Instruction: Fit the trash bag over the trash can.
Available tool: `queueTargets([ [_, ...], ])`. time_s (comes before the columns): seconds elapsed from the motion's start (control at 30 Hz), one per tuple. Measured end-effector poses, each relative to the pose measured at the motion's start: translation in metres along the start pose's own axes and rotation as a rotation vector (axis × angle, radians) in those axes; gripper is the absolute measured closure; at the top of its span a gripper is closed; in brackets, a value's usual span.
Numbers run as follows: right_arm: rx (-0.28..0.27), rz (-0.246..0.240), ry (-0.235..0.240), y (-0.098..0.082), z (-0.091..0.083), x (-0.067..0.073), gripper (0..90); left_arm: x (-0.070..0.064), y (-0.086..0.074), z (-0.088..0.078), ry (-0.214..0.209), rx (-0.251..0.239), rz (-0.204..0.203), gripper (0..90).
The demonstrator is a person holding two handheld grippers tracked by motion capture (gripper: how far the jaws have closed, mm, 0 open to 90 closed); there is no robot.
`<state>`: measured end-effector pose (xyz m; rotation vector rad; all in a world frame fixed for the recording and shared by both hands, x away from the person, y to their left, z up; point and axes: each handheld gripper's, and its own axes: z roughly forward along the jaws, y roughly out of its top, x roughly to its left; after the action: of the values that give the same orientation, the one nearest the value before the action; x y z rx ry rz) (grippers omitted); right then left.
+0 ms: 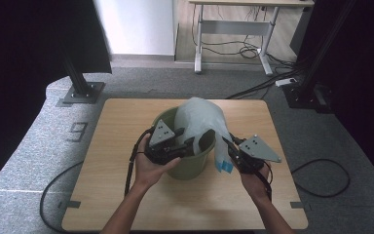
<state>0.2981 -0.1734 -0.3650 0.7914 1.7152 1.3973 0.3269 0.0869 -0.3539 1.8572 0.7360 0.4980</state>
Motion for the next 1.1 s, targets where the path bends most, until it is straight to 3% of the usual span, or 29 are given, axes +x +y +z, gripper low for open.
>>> queueTargets([
  [0.03,-0.002,-0.004,-0.001,0.001,-0.002,0.000,88.5,0.002,-0.001,0.002,-0.012,0.003,-0.009,64.7],
  [0.1,-0.012,-0.005,0.002,0.005,-0.008,-0.001,88.5,0.005,-0.001,0.004,-0.043,0.018,-0.034,79.7],
  [0.23,-0.037,-0.012,0.022,0.010,-0.013,0.001,88.4,0.008,0.000,0.002,-0.041,0.038,-0.024,84.8],
  [0.37,-0.026,-0.018,0.058,0.009,-0.007,0.009,87.7,0.015,-0.003,-0.002,-0.020,0.073,-0.006,87.3],
  [0.47,-0.014,-0.015,0.088,0.006,-0.003,0.013,86.9,0.025,-0.007,-0.005,-0.013,0.098,-0.023,87.5],
  [0.53,-0.002,-0.016,0.108,0.003,0.000,0.016,86.5,0.028,-0.008,-0.006,-0.015,0.100,-0.033,84.6],
  [0.63,0.014,-0.015,0.120,0.000,0.004,0.019,86.6,0.033,-0.009,-0.012,-0.015,0.084,-0.027,64.9],
  [0.67,0.030,-0.015,0.124,-0.003,0.007,0.020,87.2,0.031,-0.009,-0.016,0.010,0.058,-0.011,57.5],
  [0.73,0.035,-0.012,0.125,-0.003,0.009,0.020,87.3,0.029,-0.008,-0.018,0.010,0.045,-0.005,53.1],
  [0.77,0.048,-0.001,0.130,-0.005,0.012,0.019,87.3,0.027,-0.007,-0.020,0.012,0.039,0.003,44.5],
  [0.8,0.051,0.002,0.132,-0.005,0.013,0.019,87.3,0.023,-0.006,-0.022,0.009,0.024,0.011,42.2],
  [1.03,0.062,0.013,0.138,-0.007,0.013,0.017,87.3,0.019,0.000,-0.021,-0.007,-0.009,0.011,41.1],
  [1.1,0.070,0.011,0.139,-0.008,0.014,0.017,87.3,0.018,0.002,-0.020,0.001,-0.020,0.016,46.8],
])
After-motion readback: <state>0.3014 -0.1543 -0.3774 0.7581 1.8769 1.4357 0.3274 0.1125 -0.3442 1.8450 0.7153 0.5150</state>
